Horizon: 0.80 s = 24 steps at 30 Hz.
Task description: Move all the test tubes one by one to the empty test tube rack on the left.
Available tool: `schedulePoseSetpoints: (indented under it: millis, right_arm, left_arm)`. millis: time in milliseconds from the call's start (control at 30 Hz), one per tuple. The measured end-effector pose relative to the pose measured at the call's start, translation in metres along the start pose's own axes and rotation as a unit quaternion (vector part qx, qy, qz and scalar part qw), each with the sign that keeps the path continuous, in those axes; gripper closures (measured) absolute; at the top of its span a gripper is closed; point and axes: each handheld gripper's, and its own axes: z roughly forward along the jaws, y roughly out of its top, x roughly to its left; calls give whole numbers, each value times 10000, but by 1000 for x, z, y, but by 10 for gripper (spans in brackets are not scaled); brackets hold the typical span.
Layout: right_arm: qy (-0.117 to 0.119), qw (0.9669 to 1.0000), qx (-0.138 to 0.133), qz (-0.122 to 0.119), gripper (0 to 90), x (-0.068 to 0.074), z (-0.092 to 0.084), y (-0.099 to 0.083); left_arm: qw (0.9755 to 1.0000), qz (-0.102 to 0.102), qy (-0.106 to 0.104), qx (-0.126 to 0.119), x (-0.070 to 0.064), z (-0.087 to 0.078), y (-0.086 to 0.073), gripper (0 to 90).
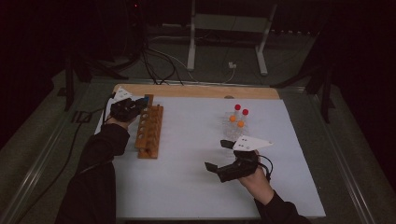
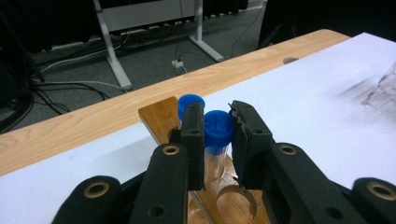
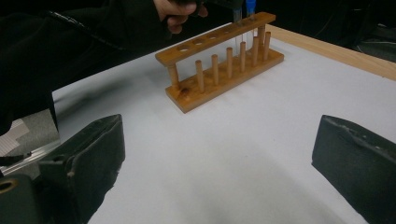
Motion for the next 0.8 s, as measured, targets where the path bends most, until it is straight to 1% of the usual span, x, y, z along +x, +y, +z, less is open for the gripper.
schedulePoseSetpoints:
  millis: [133, 267, 300, 567, 633, 667, 733, 767, 800]
  right_arm:
    - [-1, 10000, 1, 3, 25, 0, 0, 0]
    - [-1, 10000, 0, 5, 25, 0, 0, 0]
    - [0, 10000, -1, 6, 25, 0, -1, 0]
    - [-2, 10000, -27, 6, 25, 0, -2, 1]
    - [-1, 10000, -31, 13, 25, -1, -2, 1]
    - [-7, 10000, -45, 8, 25, -1, -2, 1]
    - [-14, 10000, -56, 14, 25, -1, -3, 1]
    - [-24, 10000, -58, 6, 25, -1, -3, 2]
    - [-26, 10000, -54, 8, 25, -1, -3, 2]
  left_arm:
    - [9999, 77, 23, 64, -2, 3, 0, 772]
    - [9999, 96, 38, 131, -2, 4, -1, 772]
    - [9998, 134, 54, 155, -3, 5, -2, 772]
    - [9997, 133, 36, 189, -3, 4, -2, 765]
    - [9998, 77, -33, 160, -3, 2, -1, 730]
    - [9998, 123, -36, 170, -4, 1, 0, 695]
    - [9998, 130, -88, 127, -6, -2, 3, 601]
    - [9998, 159, -57, 128, -7, -4, 5, 556]
    - [9998, 168, -86, 117, -8, -6, 7, 508]
